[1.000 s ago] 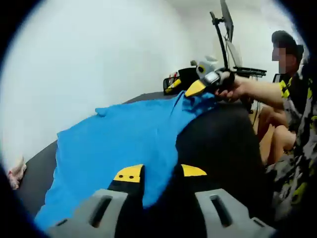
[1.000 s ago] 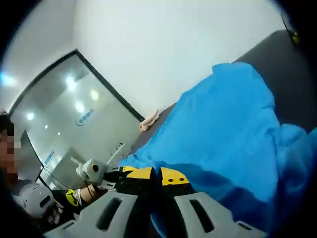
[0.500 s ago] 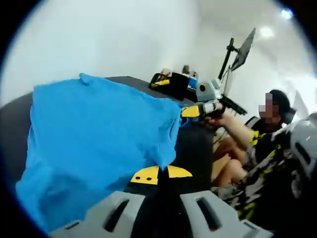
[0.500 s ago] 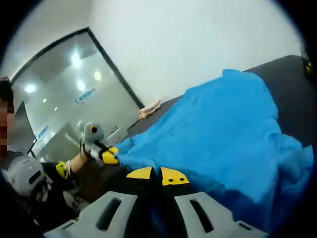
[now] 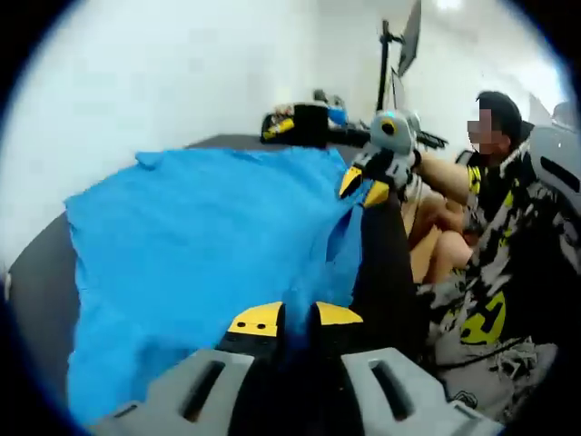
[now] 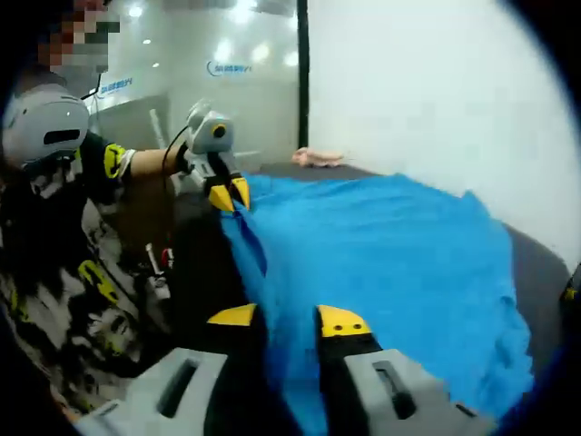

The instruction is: Spread out the cloth and fold it

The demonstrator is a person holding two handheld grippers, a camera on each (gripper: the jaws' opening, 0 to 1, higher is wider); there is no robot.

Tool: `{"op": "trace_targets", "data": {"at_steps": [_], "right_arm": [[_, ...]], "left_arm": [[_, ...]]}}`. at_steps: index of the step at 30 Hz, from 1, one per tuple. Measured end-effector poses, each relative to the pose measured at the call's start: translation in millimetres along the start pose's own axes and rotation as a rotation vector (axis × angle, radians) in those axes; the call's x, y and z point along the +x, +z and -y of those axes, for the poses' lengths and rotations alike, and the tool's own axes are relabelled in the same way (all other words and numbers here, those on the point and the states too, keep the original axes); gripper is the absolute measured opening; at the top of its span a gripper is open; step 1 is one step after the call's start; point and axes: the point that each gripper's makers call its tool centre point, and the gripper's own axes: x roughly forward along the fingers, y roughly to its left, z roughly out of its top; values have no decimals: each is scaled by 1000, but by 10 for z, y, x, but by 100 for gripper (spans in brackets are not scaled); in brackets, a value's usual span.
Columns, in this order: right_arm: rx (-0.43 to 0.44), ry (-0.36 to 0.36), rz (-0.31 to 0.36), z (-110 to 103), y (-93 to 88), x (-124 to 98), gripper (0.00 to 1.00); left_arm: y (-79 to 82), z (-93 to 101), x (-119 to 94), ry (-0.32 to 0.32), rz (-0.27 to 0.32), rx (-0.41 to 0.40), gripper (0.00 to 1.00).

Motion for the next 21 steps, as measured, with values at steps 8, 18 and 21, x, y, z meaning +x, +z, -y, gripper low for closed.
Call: {"op": "trace_targets", "data": {"at_steps": [8, 18, 21], "right_arm": [[-231, 153, -42, -670, -140, 11, 14], [-227, 45, 10, -386, -173, 73, 14], [-215, 26, 23, -332, -198, 73, 14]], "left_arm": [[-238, 398, 174, -93, -22, -36, 8], [-189, 110, 290, 31, 33, 12, 14], [-195, 83, 404, 48, 27, 31, 16]]}}
